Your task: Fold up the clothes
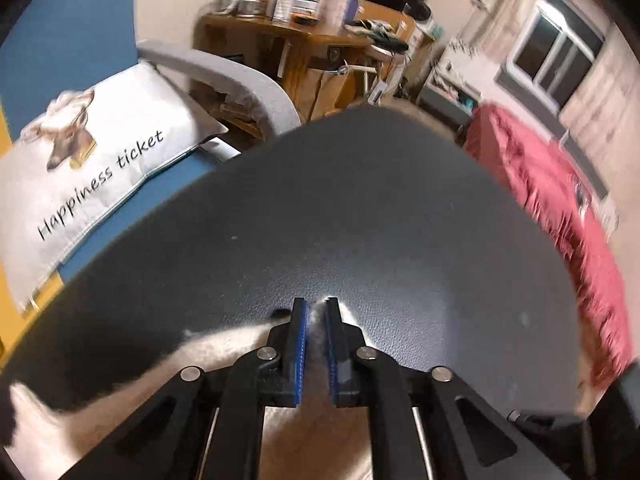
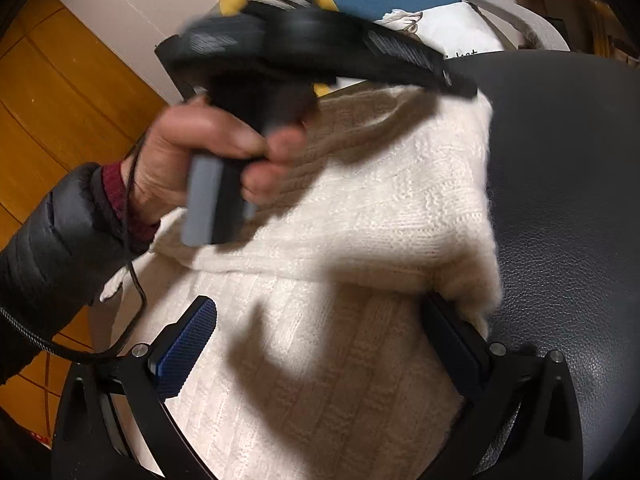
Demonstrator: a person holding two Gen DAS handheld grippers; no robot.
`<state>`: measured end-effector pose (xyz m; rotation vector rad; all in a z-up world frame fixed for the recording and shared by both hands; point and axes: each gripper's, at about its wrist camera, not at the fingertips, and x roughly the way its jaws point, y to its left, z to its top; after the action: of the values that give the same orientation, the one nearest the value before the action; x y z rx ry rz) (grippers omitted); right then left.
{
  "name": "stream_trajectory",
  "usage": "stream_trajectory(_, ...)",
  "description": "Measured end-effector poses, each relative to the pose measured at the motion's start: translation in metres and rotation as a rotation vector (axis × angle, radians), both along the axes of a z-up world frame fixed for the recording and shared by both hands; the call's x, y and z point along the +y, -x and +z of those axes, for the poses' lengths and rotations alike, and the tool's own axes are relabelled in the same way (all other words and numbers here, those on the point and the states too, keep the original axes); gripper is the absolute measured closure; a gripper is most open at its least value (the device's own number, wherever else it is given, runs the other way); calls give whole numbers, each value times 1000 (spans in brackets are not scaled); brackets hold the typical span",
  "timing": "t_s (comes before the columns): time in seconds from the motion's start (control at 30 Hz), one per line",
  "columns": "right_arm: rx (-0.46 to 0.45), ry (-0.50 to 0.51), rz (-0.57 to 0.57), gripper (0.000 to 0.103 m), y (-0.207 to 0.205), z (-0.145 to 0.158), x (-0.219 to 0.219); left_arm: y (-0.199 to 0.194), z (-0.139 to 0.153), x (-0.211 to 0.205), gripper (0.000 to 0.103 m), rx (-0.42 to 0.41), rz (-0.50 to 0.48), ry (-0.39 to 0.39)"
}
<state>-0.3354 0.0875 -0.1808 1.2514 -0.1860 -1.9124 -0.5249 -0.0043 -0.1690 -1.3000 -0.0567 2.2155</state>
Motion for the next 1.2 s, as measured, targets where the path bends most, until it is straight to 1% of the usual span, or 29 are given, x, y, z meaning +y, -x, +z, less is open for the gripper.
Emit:
stream_trajectory(0.07, -5, 6, -4, 0, 0, 0, 1, -1, 8, -22, 85, -30, 72, -78)
stream_trajectory(0.17, -24, 23, 8, 0, 0, 7, 7, -22, 29, -61, 83, -17, 137, -203)
stream_trajectory(0.2, -31, 28, 13, 0, 0, 9, 9, -33, 35, -73, 82, -12, 147, -232)
stream_trajectory(0.23, -27, 44, 19, 0, 0, 15, 13, -46, 38, -84, 82, -4, 155, -240)
stream_trajectory(0.3, -5, 107, 33, 0, -1, 30, 22, -78, 35, -108, 82, -5, 185, -259)
stream_trajectory(0.37, 5, 195, 31, 0, 6, 49, 31, -109, 26, -131, 82, -15, 235, -268)
stream_trajectory(0.4, 12, 222, 32, 0, 11, 56, 32, -125, 20, -142, 82, -18, 268, -264)
stream_trajectory(0.43, 8, 229, 22, 0, 16, 58, 31, -141, 14, -152, 82, -21, 301, -261)
stream_trajectory(0.53, -35, 202, -28, 0, 30, 49, 22, -171, -13, -186, 82, -88, 420, -247)
stream_trajectory(0.6, -64, 183, -62, 0, 40, 43, 17, -181, -24, -202, 85, -99, 459, -288)
stream_trajectory(0.67, -92, 165, -96, 0, 50, 37, 11, -187, -27, -209, 87, -93, 478, -296)
stream_trajectory(0.7, -106, 156, -113, 0, 55, 34, 8, -190, -25, -212, 85, -89, 489, -296)
stream_trajectory(0.73, -120, 147, -130, 0, 60, 31, 5, -196, -23, -217, 80, -87, 501, -329)
stream_trajectory(0.8, -149, 128, -163, 0, 69, 25, 0, -212, -16, -232, 78, -87, 526, -435)
stream_trajectory(0.83, -163, 119, -180, 0, 74, 22, -3, -223, -13, -245, 76, -85, 555, -488)
stream_trajectory(0.9, -123, 103, -163, 0, 62, 33, -13, -254, -8, -278, 76, -79, 639, -592)
stream_trajectory(0.93, -97, 96, -129, 0, 50, 40, -24, -268, -9, -292, 75, -78, 681, -619)
stream_trajectory(1.03, -42, 75, -23, 0, 19, 53, -63, -304, -13, -330, 75, -88, 796, -640)
stream_trajectory(1.07, -44, 73, 18, 0, 7, 51, -76, -314, -16, -343, 75, -101, 833, -649)
stream_trajectory(1.13, -86, 75, 63, 0, -8, 42, -97, -327, -24, -364, 75, -147, 896, -652)
stream_trajectory(1.2, -127, 72, 84, 0, -20, 33, -115, -333, -33, -378, 72, -189, 927, -653)
